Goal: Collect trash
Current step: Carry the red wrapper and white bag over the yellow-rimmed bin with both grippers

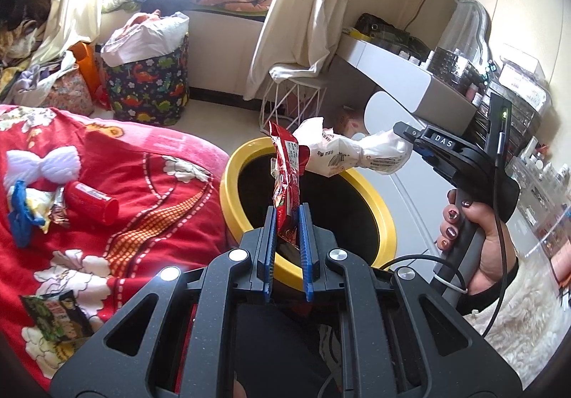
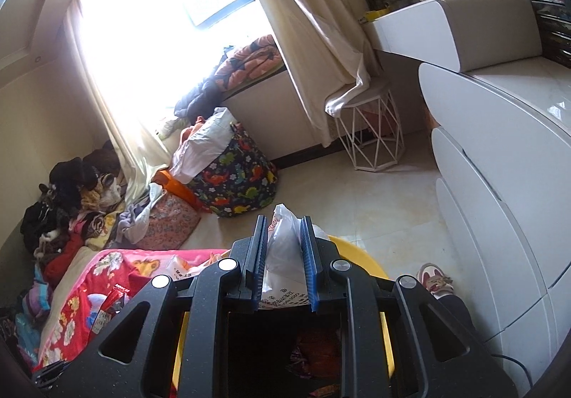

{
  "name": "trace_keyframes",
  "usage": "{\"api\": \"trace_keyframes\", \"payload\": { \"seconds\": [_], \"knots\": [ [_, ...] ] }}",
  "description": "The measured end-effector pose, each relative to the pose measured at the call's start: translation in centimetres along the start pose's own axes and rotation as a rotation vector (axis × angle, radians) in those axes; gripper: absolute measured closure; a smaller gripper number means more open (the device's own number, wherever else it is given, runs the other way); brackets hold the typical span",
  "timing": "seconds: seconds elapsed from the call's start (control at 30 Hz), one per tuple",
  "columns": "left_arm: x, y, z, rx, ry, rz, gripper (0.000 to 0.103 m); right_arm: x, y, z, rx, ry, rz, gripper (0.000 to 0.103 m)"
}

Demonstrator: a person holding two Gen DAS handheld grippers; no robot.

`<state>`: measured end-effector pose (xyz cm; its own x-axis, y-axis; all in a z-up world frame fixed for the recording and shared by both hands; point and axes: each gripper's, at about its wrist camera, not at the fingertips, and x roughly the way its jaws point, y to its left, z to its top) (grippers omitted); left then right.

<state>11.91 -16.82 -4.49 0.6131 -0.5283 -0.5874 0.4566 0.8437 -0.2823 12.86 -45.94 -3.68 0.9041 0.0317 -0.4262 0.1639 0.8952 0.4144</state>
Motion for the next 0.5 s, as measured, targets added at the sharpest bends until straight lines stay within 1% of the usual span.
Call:
{"api": "trace_keyframes", "payload": {
  "seconds": [0.5],
  "knots": [
    [3.1,-0.9,0.2,-0.027,0.051,-0.014,0.095,1.1,-1.5,-0.8,-0.014,0.040,-0.077,0.085]
  ]
}}
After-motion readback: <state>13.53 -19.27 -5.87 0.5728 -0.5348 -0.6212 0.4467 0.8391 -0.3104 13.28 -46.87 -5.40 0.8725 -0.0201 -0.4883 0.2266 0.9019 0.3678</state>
